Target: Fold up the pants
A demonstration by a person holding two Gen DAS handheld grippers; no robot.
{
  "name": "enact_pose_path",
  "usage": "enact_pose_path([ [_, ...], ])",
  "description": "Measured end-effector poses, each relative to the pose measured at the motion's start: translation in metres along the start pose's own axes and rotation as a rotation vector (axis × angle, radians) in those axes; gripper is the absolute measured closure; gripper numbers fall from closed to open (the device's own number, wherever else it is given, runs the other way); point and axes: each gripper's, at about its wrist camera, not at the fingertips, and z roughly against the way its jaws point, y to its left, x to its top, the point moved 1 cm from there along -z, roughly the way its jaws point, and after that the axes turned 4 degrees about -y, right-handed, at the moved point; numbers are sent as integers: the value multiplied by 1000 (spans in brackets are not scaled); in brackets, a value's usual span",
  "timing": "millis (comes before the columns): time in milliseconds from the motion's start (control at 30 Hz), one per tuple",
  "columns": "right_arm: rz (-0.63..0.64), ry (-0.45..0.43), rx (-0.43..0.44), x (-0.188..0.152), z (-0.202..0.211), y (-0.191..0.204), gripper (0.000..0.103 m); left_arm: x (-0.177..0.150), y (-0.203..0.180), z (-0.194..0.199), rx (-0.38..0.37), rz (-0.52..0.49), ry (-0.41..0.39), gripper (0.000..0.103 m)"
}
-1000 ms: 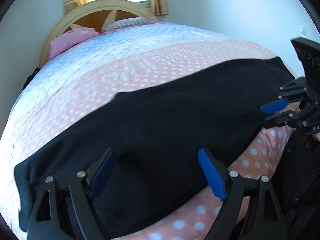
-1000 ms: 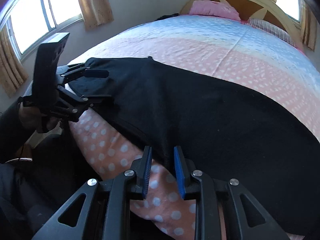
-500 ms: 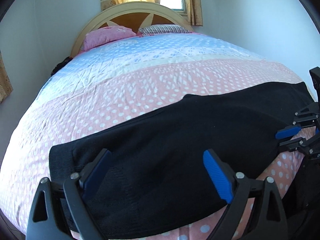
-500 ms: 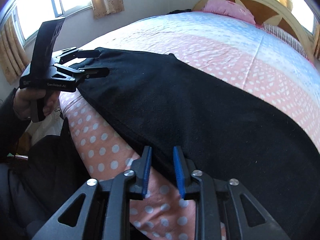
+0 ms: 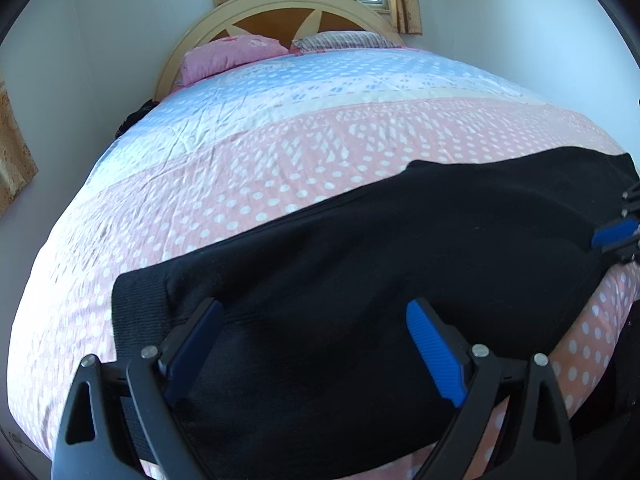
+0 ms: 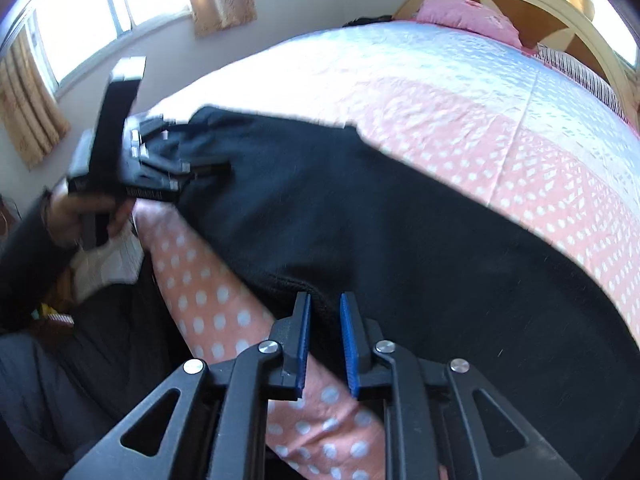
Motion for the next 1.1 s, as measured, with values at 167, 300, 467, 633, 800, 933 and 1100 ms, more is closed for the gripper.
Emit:
enact_pose_path([
  [167,-40,-48,27,27,10,-15,75,-6,19,-4,-19,60,20,0],
  [300,-114,-65,140,50,9,-26,58,-8,25,-3,-25,61,22,0],
  [467,-218,-47,139,85,-21,-38,58,-8,26,-2,-27,47,19,0],
  [633,-425,-22,213,111,-69,-60,58,-10,29,0,-25,36,16,0],
  [800,-524,35,226,123,-109,-75,58,-11,39,0,1,32,10,0],
  [933,-553,66,262,125,-127,-72,58,-14,55,-1,-6,70,7,0],
  [1100,-550,98,264,127,-140,-62,90,-16,54,-1,-10,56,-3,0],
])
